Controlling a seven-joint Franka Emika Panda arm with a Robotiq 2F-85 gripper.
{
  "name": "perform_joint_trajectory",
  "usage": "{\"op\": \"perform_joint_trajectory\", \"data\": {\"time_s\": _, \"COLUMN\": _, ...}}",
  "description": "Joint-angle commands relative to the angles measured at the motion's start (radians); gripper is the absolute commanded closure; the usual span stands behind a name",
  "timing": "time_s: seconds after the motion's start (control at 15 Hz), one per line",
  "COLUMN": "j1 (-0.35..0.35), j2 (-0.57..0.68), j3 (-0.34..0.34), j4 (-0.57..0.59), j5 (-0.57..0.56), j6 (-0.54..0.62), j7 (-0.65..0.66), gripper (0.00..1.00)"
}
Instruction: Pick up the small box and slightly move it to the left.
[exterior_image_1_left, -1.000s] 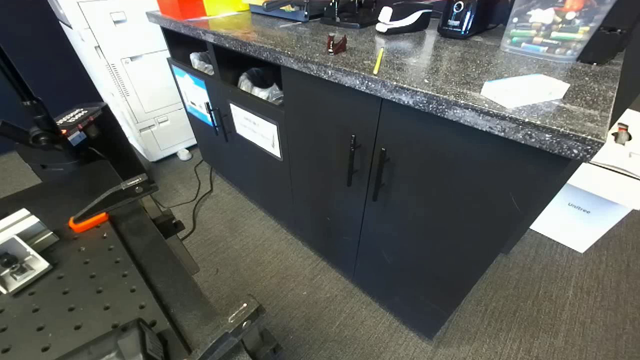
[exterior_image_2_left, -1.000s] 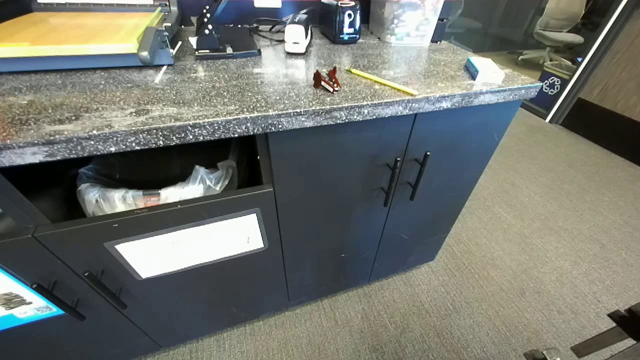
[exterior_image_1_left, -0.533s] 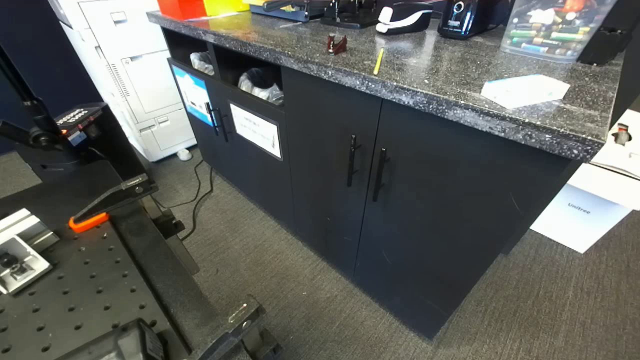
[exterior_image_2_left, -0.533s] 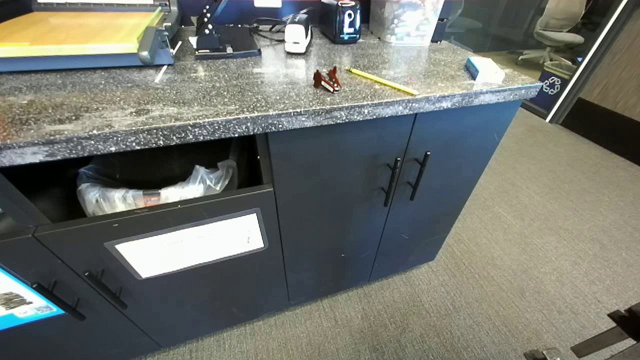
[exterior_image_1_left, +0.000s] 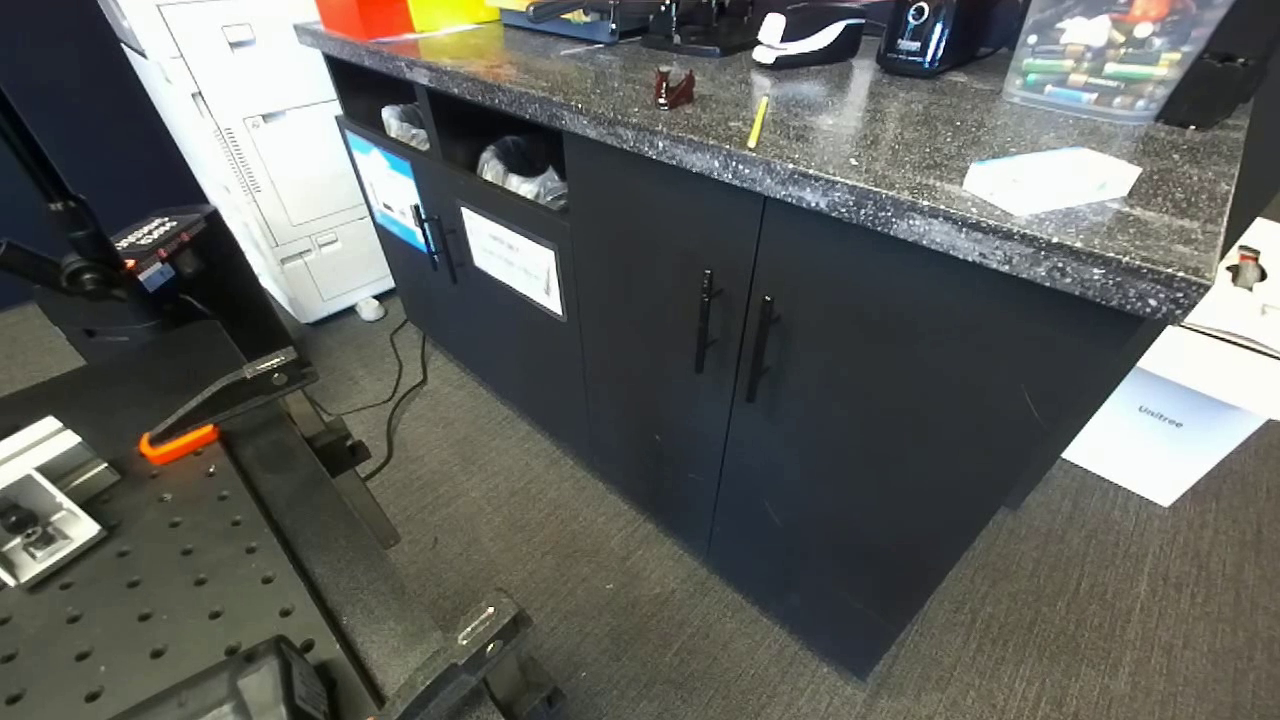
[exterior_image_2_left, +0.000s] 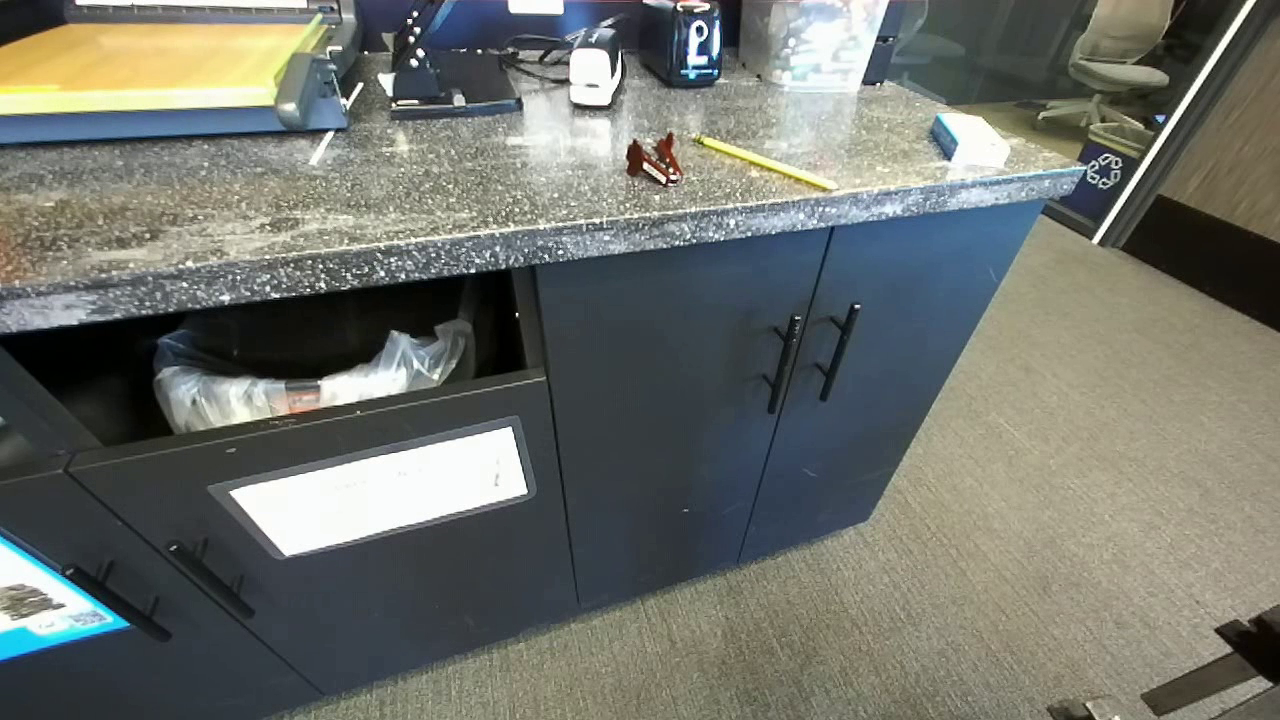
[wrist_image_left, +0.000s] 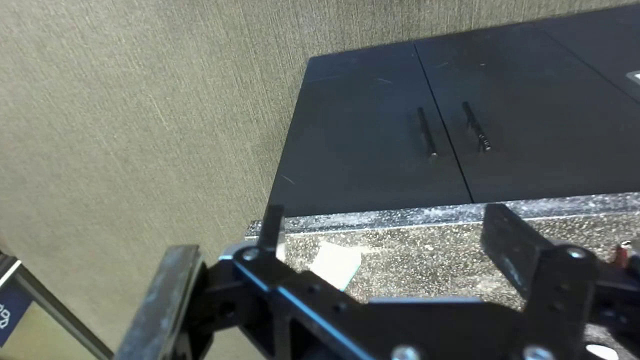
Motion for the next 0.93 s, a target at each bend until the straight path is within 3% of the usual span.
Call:
{"op": "perform_joint_trajectory", "data": {"time_s": 0.0, "j1": 0.016, "j2": 0.252, "j3": -0.037, "j4": 0.236, "j5": 0.037, "j6": 0.013, "j7": -0.015, "gripper": 0.0}}
{"op": "perform_joint_trajectory", "data": {"time_s": 0.87, "j1": -0.008, "j2": 0.925, "j3": -0.049, "j4": 0.977, "j5": 0.204, "j6": -0.112, "j7": -0.014, "gripper": 0.0}}
